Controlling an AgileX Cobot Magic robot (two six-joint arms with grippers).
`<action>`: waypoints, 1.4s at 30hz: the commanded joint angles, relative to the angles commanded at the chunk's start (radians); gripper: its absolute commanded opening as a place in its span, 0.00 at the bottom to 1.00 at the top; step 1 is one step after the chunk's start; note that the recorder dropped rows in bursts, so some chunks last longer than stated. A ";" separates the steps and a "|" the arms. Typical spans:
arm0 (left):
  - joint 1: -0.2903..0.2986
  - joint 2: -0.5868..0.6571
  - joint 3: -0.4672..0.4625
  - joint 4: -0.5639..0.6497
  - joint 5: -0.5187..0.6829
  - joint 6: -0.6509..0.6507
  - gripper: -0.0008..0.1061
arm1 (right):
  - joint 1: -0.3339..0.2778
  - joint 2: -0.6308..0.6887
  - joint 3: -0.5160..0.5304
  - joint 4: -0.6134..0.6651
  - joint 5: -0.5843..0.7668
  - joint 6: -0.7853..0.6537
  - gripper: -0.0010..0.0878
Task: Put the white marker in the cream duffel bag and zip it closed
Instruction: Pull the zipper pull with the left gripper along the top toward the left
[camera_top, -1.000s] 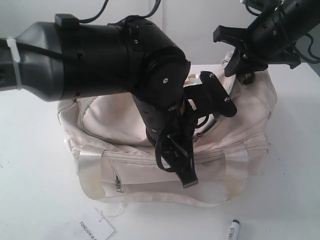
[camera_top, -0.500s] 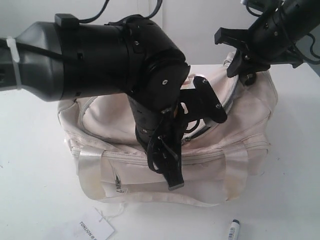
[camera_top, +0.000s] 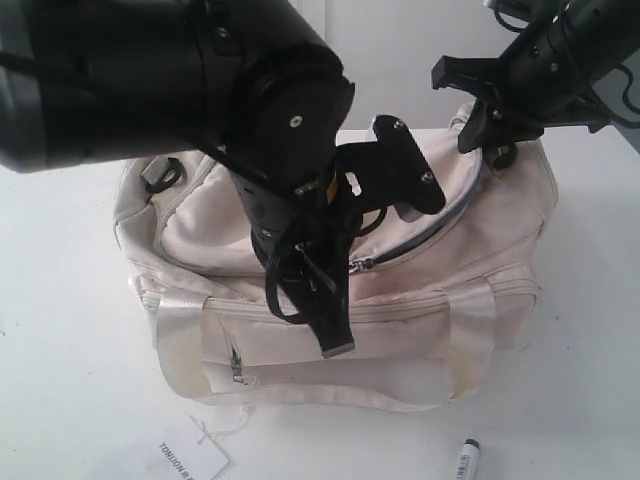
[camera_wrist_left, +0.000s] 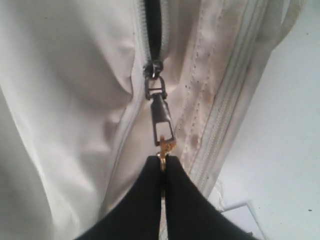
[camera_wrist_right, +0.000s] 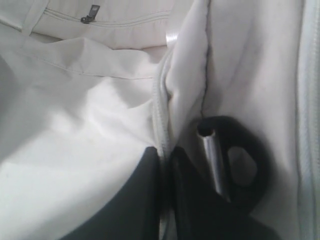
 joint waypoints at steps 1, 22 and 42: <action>0.000 -0.005 0.000 0.006 0.000 0.000 0.01 | 0.000 0.000 0.000 -0.005 0.002 0.000 0.01; 0.000 -0.024 0.000 0.064 0.110 0.000 0.01 | 0.000 0.000 0.000 -0.047 0.006 0.000 0.01; 0.000 -0.024 0.000 0.065 0.048 -0.029 0.01 | 0.000 -0.016 0.000 -0.038 0.057 0.138 0.42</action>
